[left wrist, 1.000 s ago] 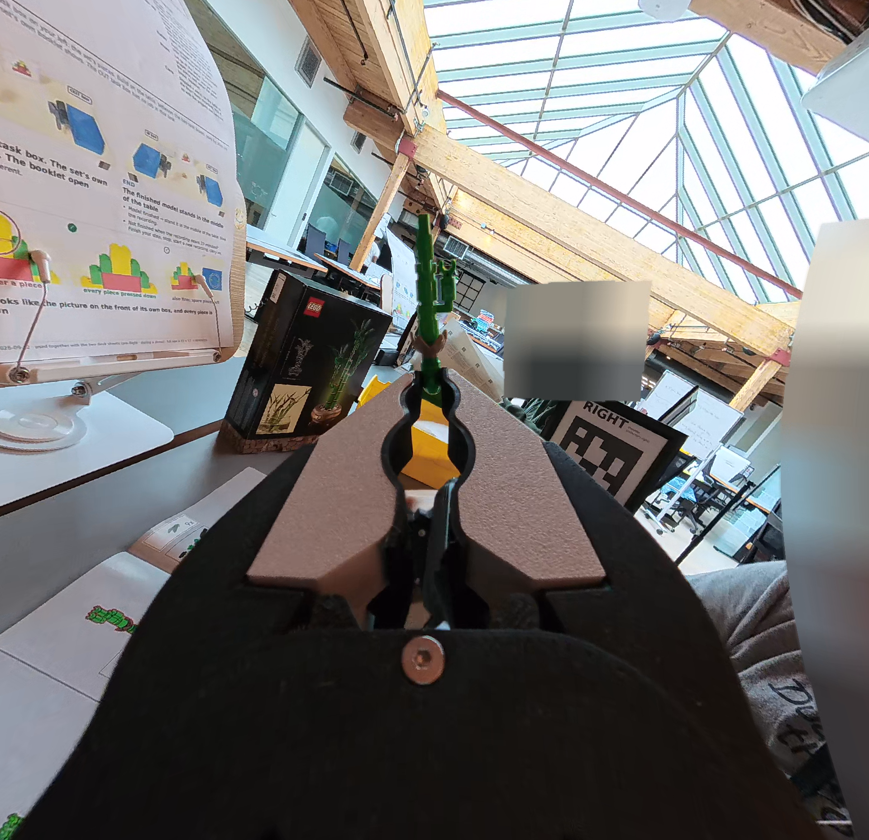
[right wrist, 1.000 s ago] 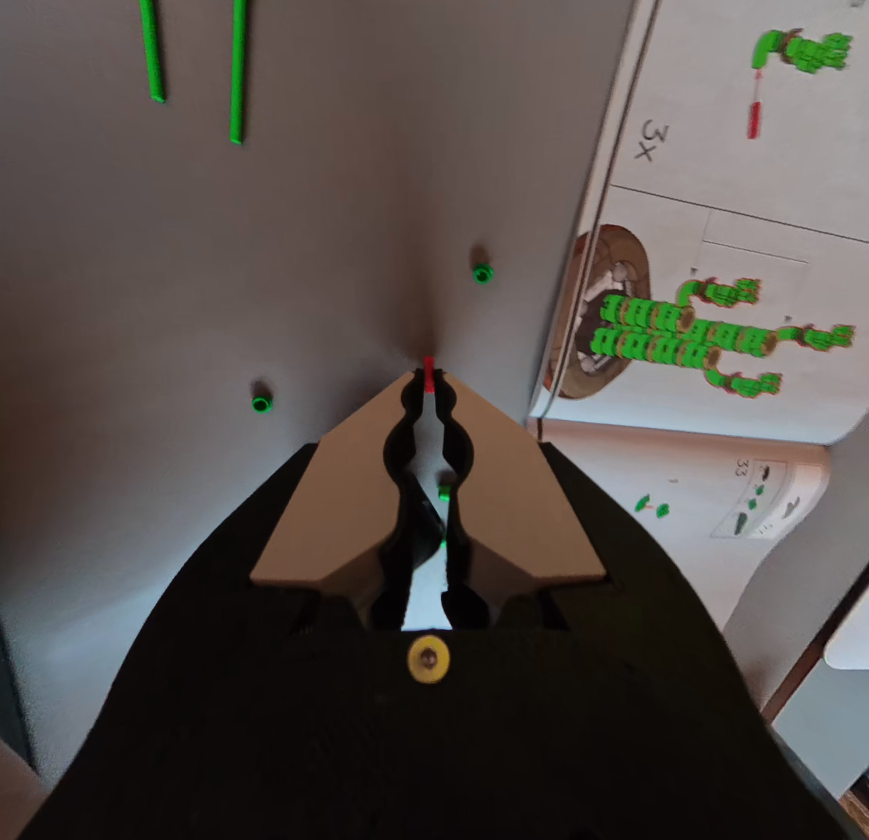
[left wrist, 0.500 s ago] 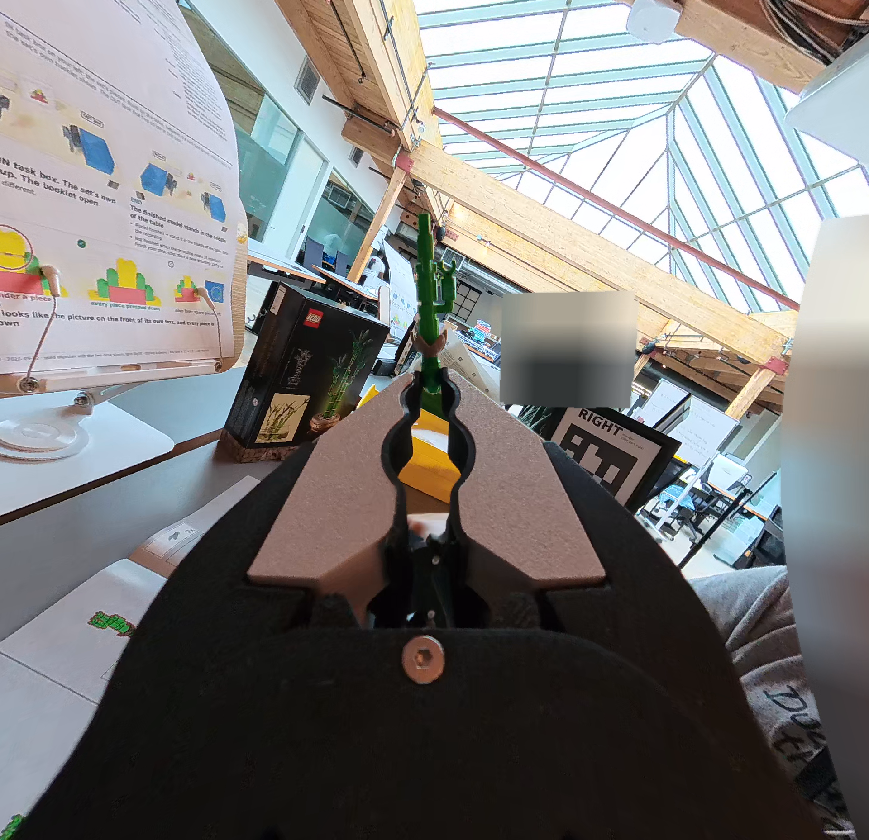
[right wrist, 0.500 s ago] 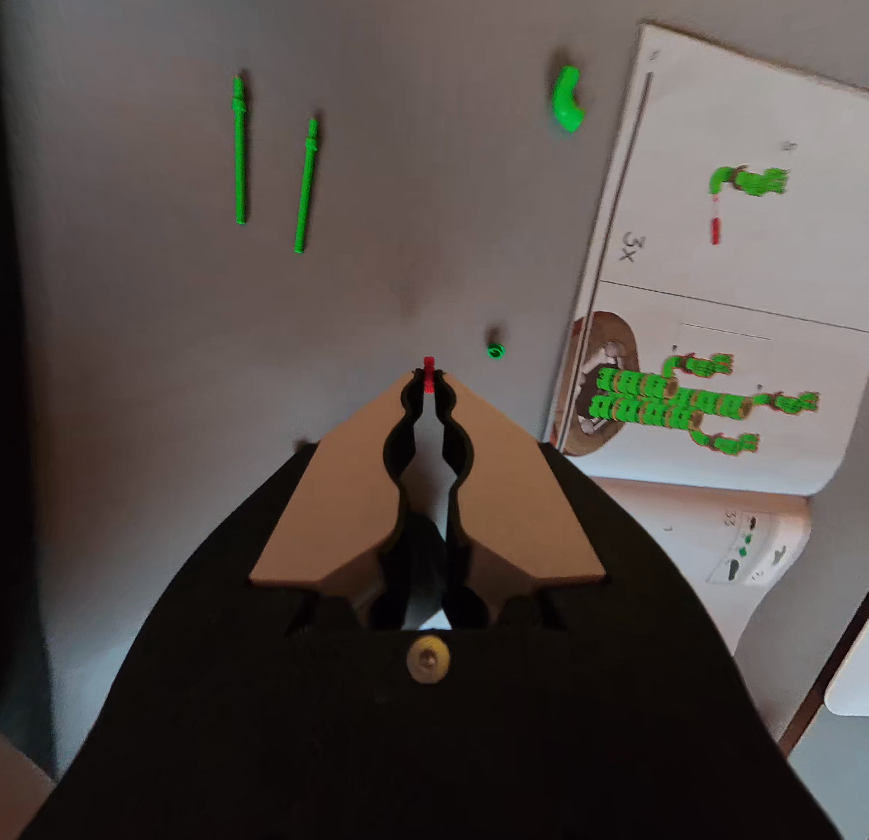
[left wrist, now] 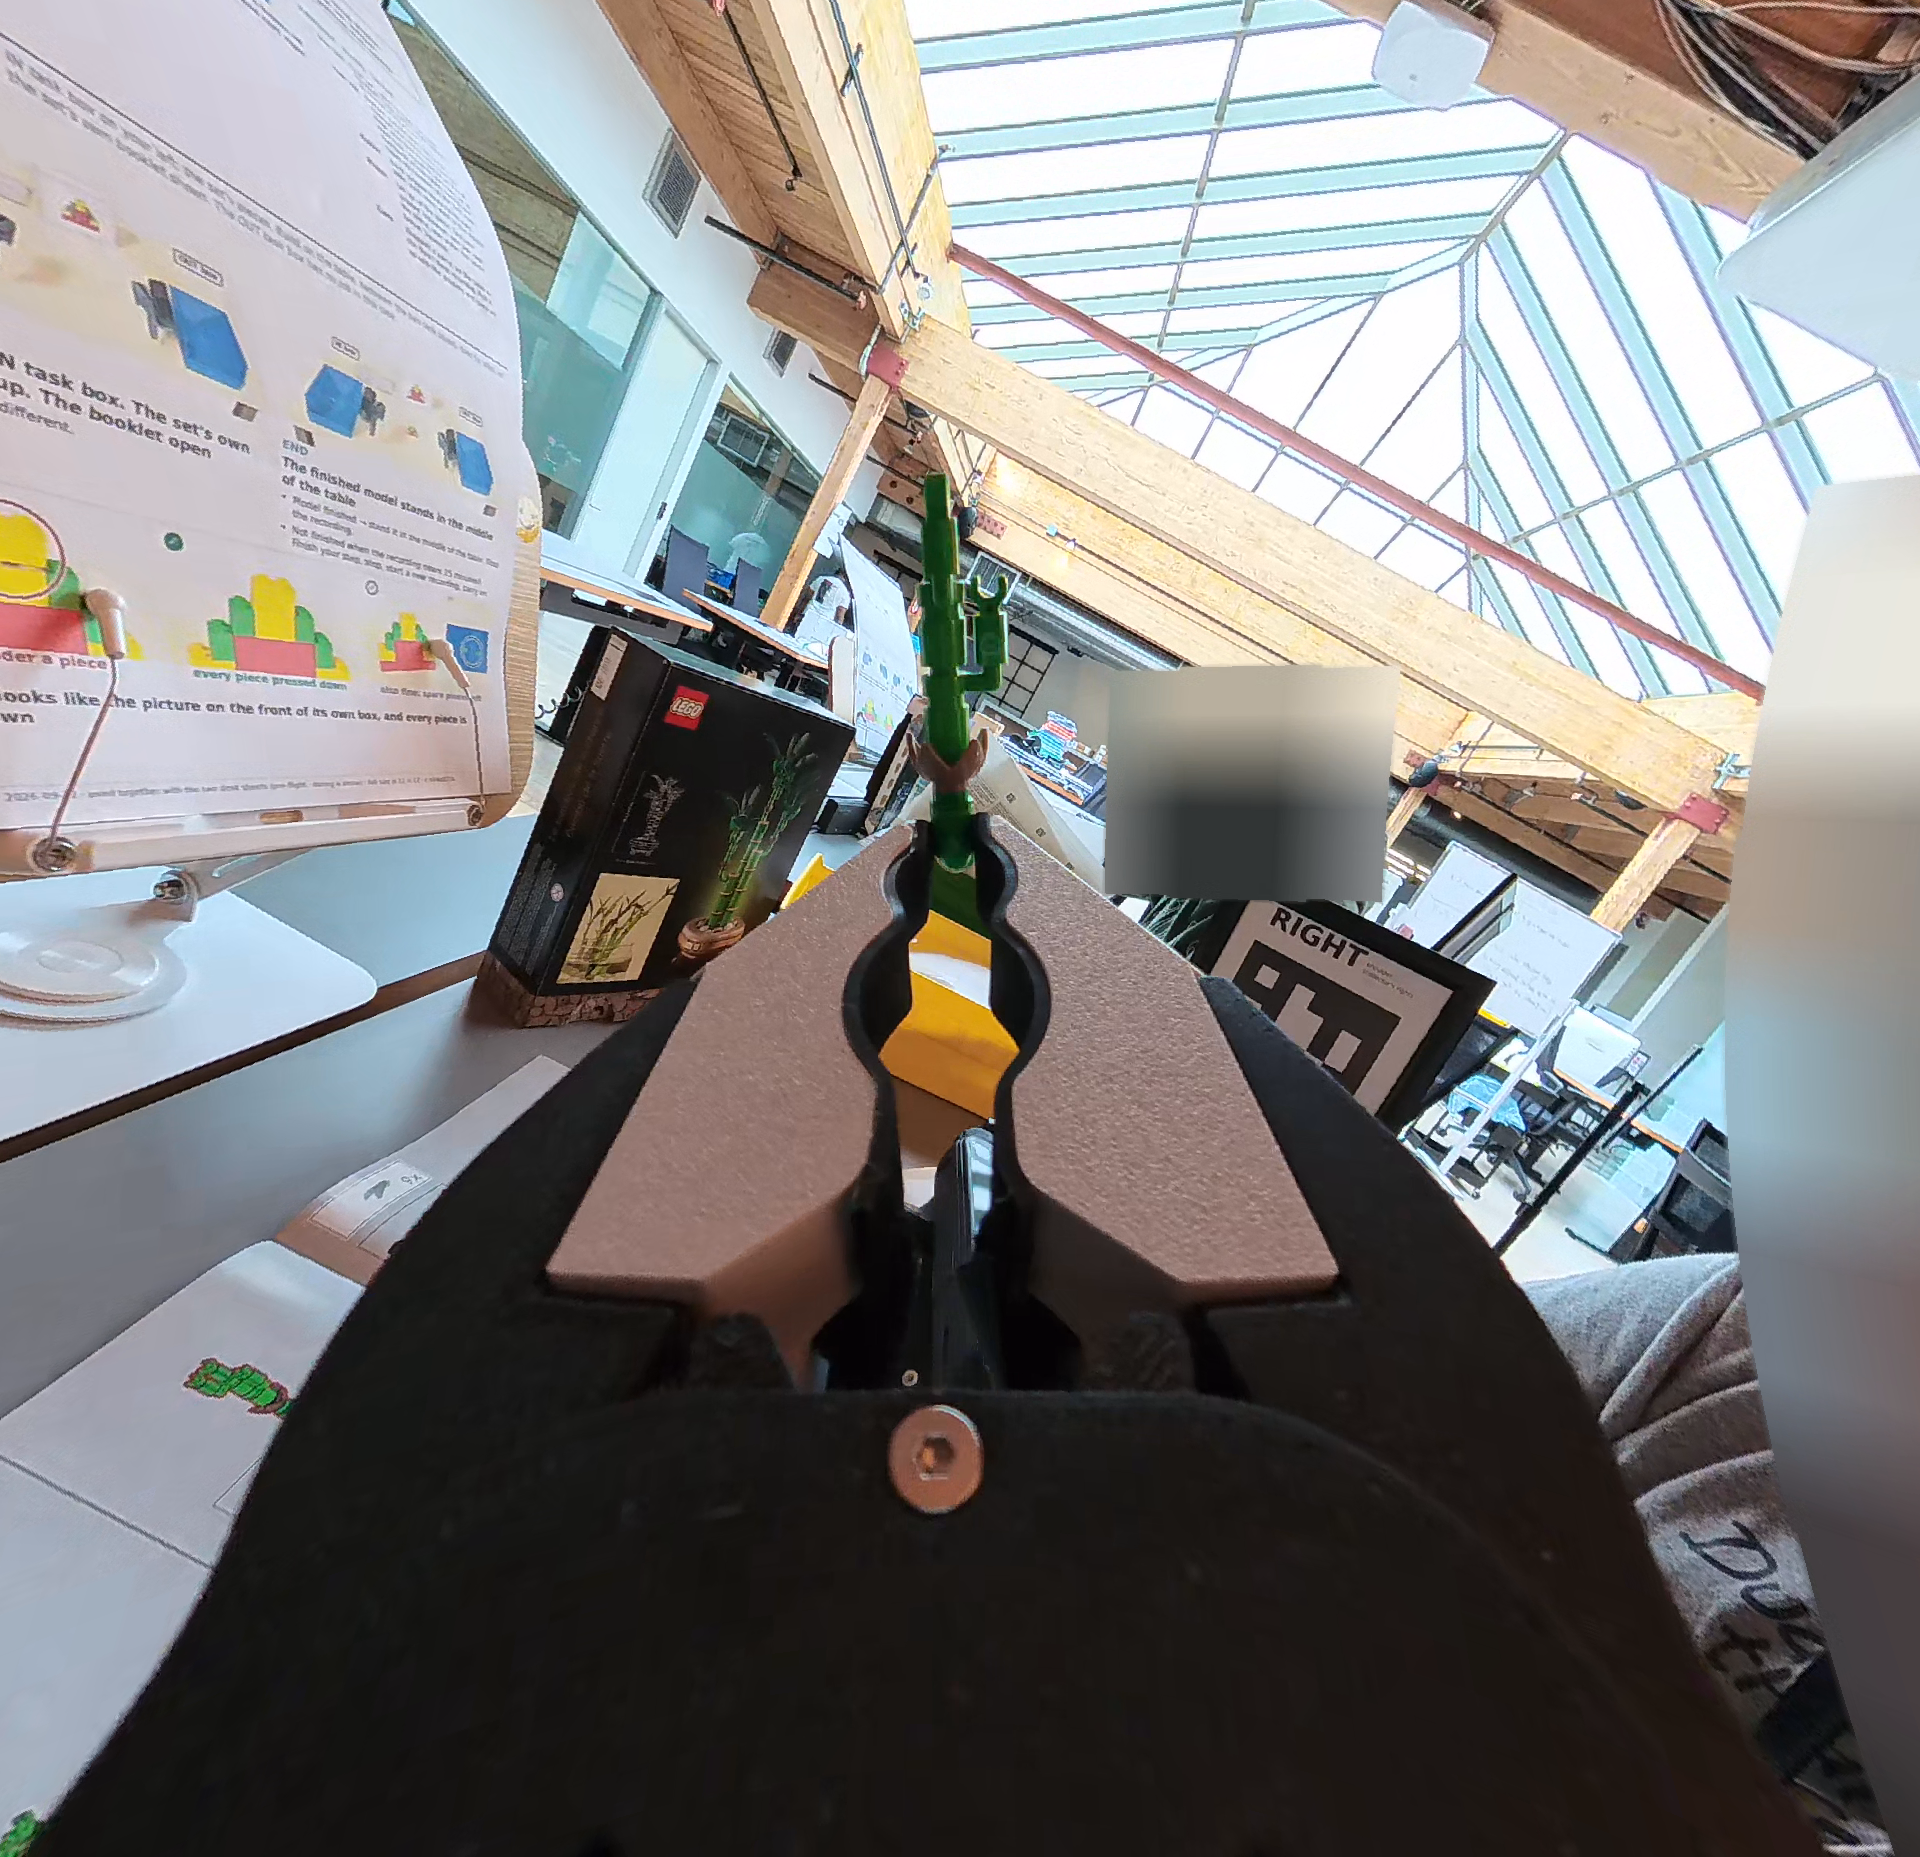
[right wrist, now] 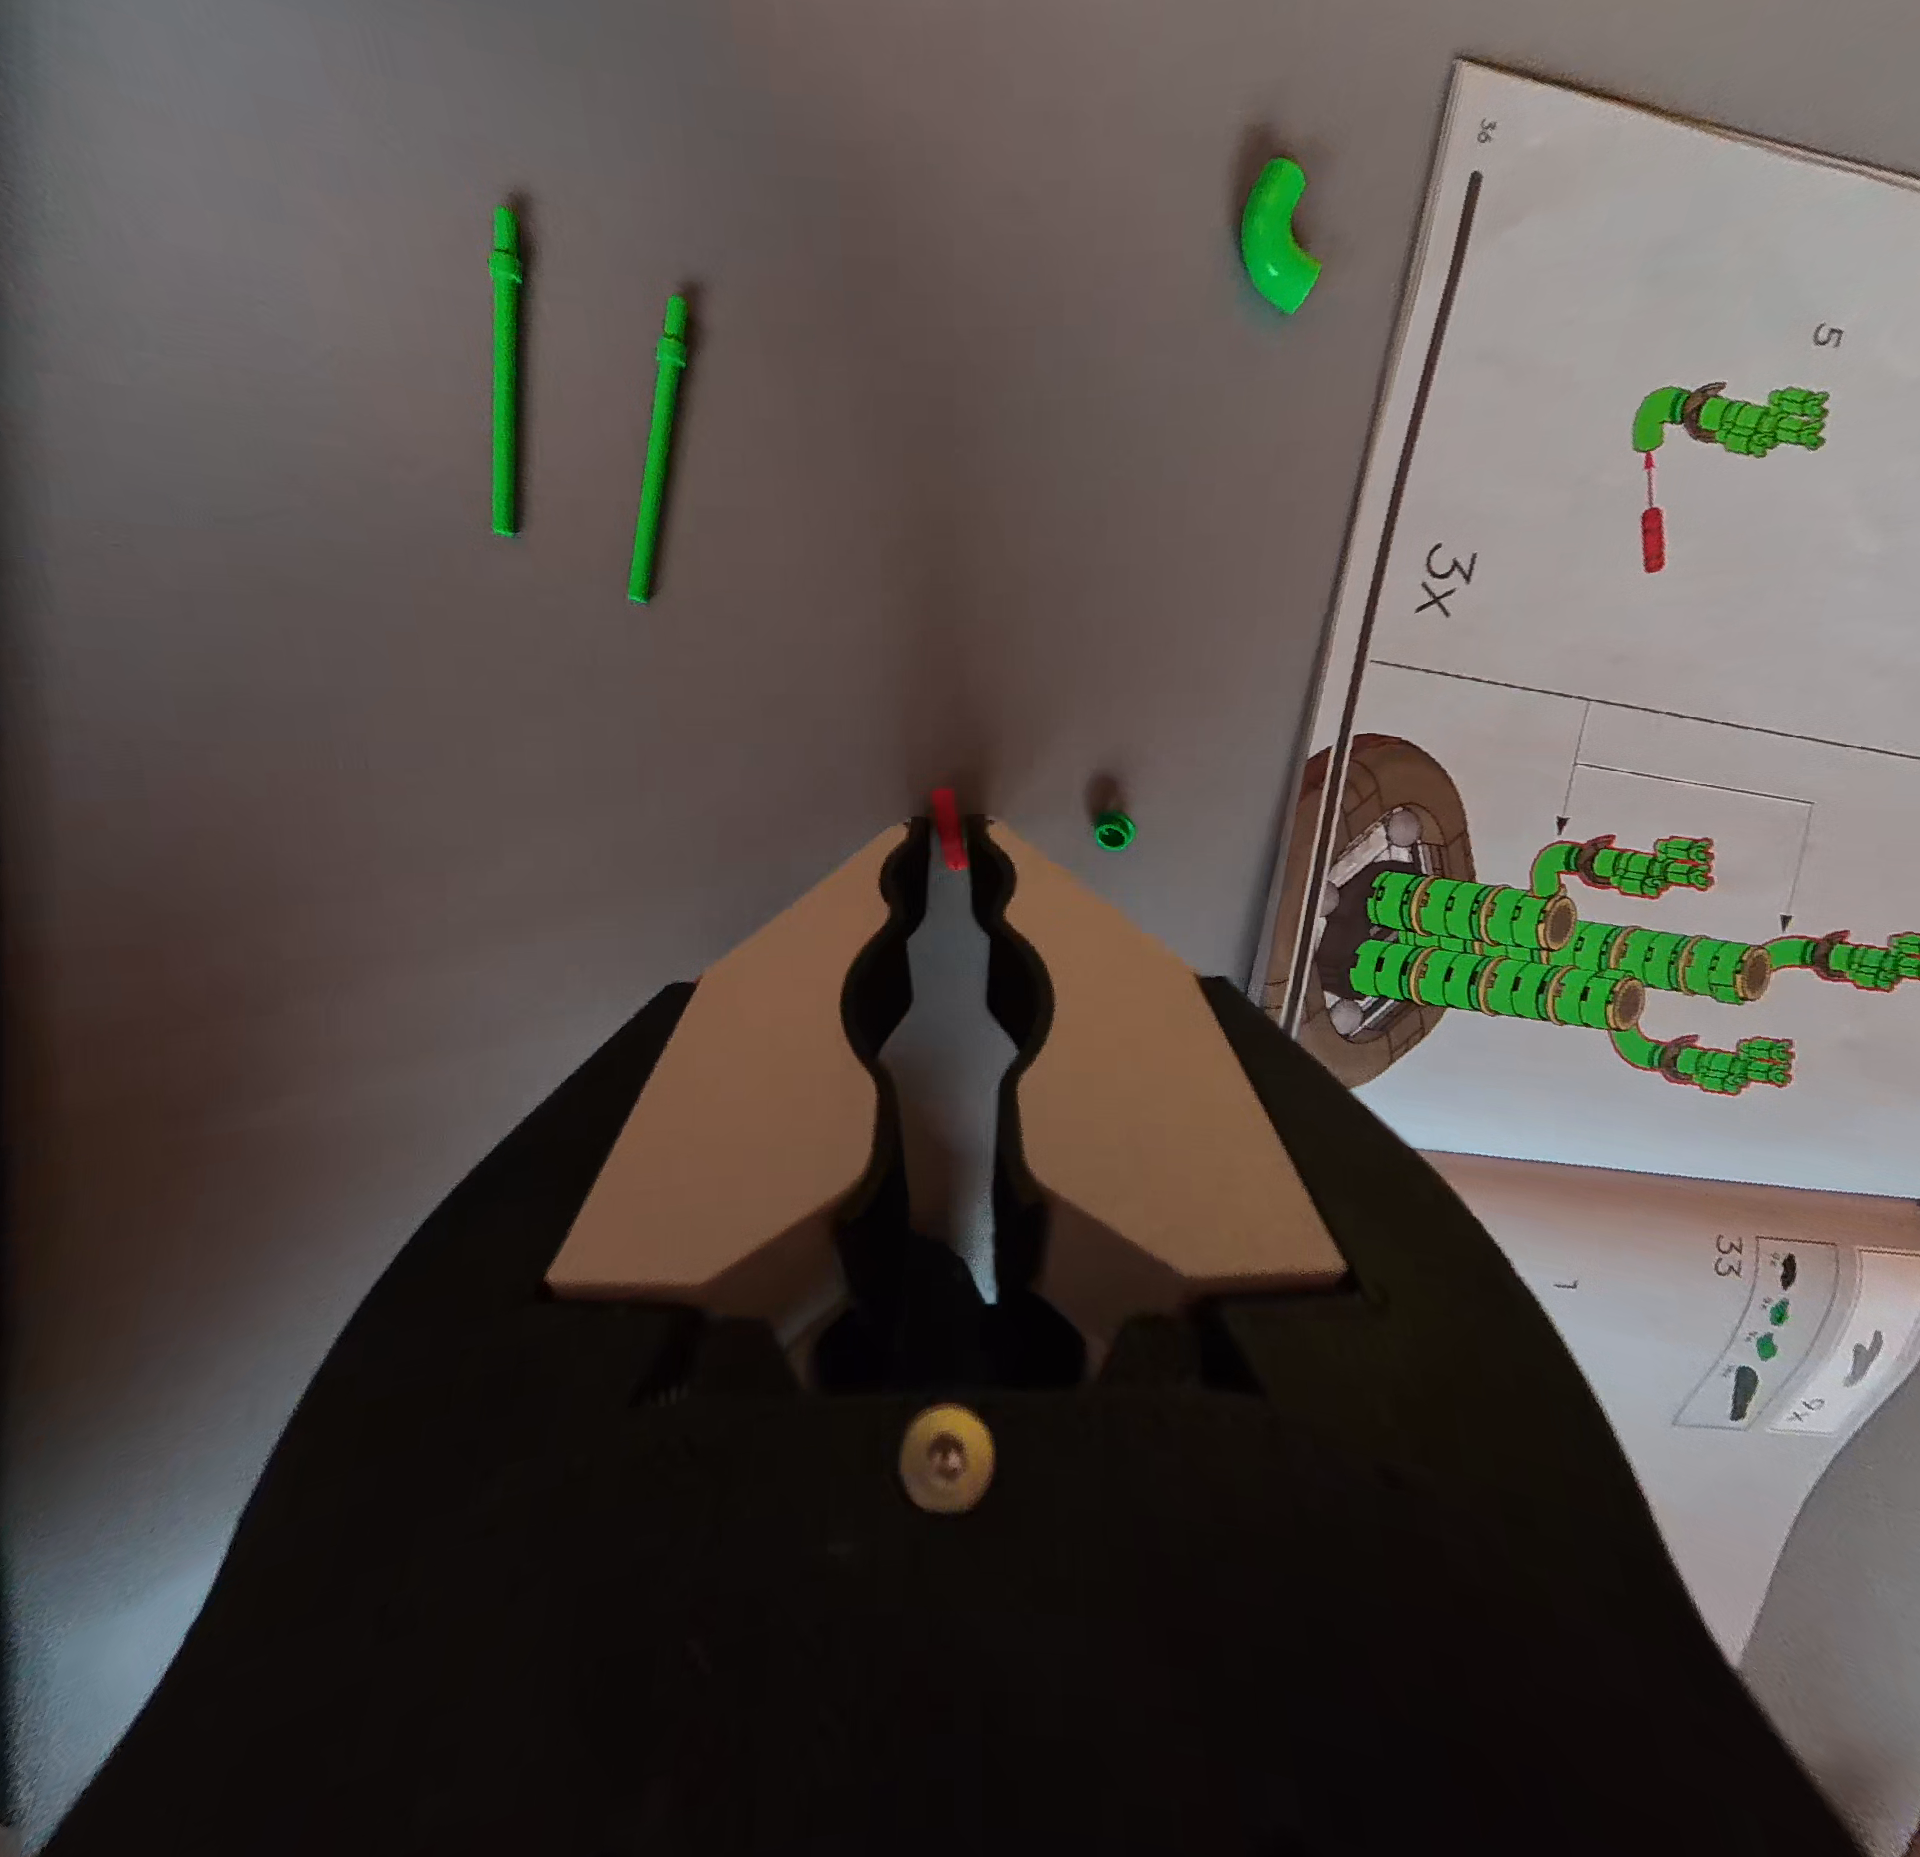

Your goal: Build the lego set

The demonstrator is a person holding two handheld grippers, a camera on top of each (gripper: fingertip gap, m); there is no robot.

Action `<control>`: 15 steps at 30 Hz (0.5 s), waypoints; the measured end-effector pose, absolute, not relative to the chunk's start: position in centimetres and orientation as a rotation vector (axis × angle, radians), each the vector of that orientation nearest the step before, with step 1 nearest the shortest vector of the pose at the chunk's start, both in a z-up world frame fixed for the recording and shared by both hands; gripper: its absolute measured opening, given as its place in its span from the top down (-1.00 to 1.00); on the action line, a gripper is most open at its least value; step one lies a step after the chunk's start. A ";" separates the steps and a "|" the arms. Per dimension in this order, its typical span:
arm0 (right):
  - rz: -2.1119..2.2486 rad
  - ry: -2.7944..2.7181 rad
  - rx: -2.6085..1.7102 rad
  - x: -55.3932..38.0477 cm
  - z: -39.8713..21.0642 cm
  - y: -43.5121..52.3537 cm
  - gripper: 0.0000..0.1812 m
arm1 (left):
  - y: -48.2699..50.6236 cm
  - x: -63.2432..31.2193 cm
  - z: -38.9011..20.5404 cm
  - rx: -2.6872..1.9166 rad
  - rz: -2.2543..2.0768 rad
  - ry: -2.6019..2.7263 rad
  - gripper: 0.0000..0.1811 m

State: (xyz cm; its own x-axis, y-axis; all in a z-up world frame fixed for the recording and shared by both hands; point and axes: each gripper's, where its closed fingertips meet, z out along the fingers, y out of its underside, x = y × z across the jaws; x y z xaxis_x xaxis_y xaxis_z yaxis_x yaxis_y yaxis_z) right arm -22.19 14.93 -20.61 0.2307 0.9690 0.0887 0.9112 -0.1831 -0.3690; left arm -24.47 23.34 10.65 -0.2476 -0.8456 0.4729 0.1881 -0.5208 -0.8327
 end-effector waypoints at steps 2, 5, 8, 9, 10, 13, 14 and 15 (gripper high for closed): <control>0.240 -1.724 -2.154 -22.1 -20.4 15.0 0.85 | 23.4 -24.5 10.7 -1.278 -1.849 0.852 0.95; 0.264 -1.680 -2.138 -21.2 -19.0 14.9 0.85 | 23.4 -24.7 10.7 -1.275 -1.851 0.848 0.95; 0.276 -1.557 -2.125 -19.4 -16.8 15.6 0.85 | 23.5 -24.9 10.8 -1.272 -1.852 0.842 0.95; 0.271 -1.508 -2.117 -18.6 -16.0 15.9 0.85 | 23.5 -24.9 10.8 -1.270 -1.854 0.840 0.95; 0.265 -1.455 -2.110 -17.7 -15.1 16.3 0.83 | 23.6 -25.0 10.9 -1.269 -1.856 0.837 0.95; 0.269 -1.293 -2.064 -15.5 -12.0 16.9 0.73 | 23.6 -25.1 10.9 -1.266 -1.854 0.833 0.95; 0.286 -1.248 -2.032 -15.0 -10.7 16.9 0.72 | 23.7 -25.2 11.0 -1.265 -1.854 0.832 0.95; 0.296 -1.204 -1.989 -14.5 -9.3 16.9 0.72 | 23.7 -25.2 11.0 -1.265 -1.853 0.831 0.95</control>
State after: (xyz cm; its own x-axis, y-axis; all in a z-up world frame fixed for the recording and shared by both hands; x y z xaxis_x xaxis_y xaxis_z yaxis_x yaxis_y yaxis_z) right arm -14.52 16.90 -9.27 0.5250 0.8306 0.1859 0.6497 -0.2499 -0.7180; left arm -25.19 23.69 10.97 -0.2482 -0.8454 0.4730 0.2096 -0.5236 -0.8258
